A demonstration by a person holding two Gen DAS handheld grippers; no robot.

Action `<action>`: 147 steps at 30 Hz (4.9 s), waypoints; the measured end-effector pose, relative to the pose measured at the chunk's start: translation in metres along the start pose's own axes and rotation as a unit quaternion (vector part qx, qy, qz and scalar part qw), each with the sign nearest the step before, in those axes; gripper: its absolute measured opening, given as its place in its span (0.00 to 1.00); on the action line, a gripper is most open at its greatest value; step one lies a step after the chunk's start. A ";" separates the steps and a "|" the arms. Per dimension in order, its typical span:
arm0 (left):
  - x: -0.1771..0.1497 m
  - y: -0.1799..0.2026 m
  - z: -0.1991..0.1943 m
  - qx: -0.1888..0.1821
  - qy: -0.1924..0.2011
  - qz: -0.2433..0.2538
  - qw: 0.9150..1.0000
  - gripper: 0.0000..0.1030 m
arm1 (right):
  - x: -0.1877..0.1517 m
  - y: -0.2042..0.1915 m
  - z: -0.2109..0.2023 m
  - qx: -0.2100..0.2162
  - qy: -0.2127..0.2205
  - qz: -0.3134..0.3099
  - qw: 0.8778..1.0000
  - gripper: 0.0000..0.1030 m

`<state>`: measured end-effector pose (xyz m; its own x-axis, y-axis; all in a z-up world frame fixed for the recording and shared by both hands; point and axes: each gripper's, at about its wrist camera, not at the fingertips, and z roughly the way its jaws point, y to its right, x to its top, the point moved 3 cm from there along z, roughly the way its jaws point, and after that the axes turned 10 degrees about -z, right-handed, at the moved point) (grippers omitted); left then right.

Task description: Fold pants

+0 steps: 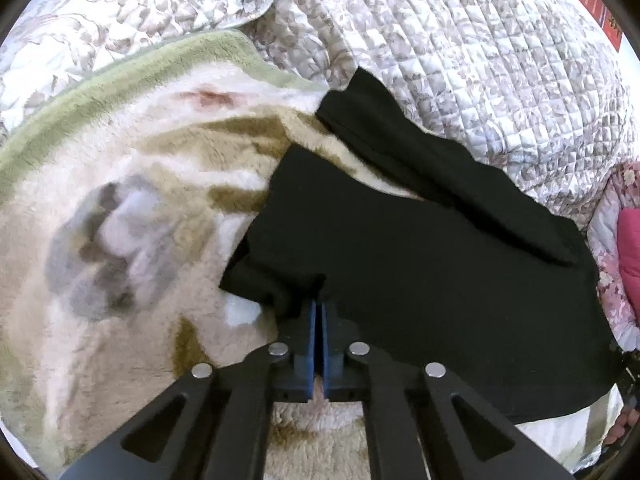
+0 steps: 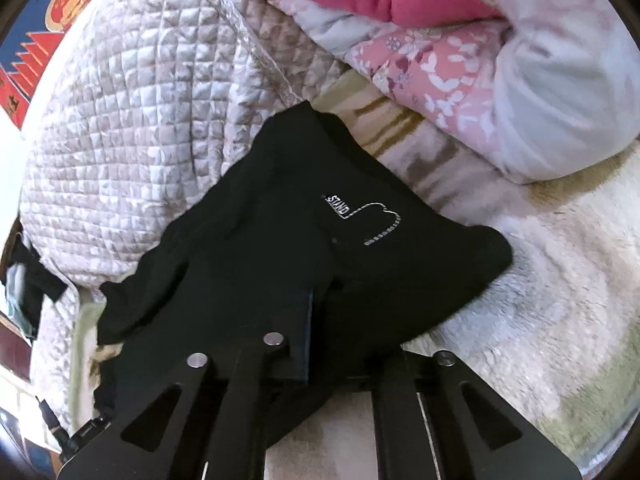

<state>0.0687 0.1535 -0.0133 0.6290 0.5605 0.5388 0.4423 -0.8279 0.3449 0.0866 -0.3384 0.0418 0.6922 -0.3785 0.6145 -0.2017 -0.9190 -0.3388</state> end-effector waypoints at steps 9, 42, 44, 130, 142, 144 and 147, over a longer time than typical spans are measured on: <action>-0.007 -0.012 -0.071 -0.024 0.018 0.000 1.000 0.03 | -0.021 0.006 -0.058 0.023 0.001 0.014 1.000 0.05; -0.040 -0.080 -0.073 -0.007 -0.034 -0.075 0.997 0.42 | -0.049 0.010 -0.106 -0.090 0.016 -0.008 0.996 0.26; -0.043 -0.080 -0.071 -0.001 -0.027 -0.073 0.997 0.42 | -0.046 0.005 -0.114 -0.104 0.039 -0.017 0.994 0.26; -0.050 0.047 -0.053 0.003 -0.031 0.147 0.989 0.42 | -0.070 -0.081 -0.049 -0.048 -0.075 -0.228 0.970 0.51; -0.058 0.101 -0.052 -0.046 -0.054 0.190 0.979 0.42 | -0.074 -0.112 -0.020 0.007 -0.112 -0.267 0.957 0.51; -0.052 0.109 -0.045 -0.053 -0.060 0.201 0.976 0.42 | -0.066 -0.115 -0.015 0.011 -0.114 -0.274 0.955 0.51; -0.037 0.119 -0.032 -0.053 -0.062 0.217 0.973 0.42 | -0.046 -0.120 -0.002 0.015 -0.115 -0.292 0.949 0.53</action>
<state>0.0779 0.0336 0.0326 0.8166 0.1506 0.5572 0.0541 -0.9811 0.1860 0.0776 -0.2110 0.0550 0.8134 0.2316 0.5336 0.2796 -0.9601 -0.0096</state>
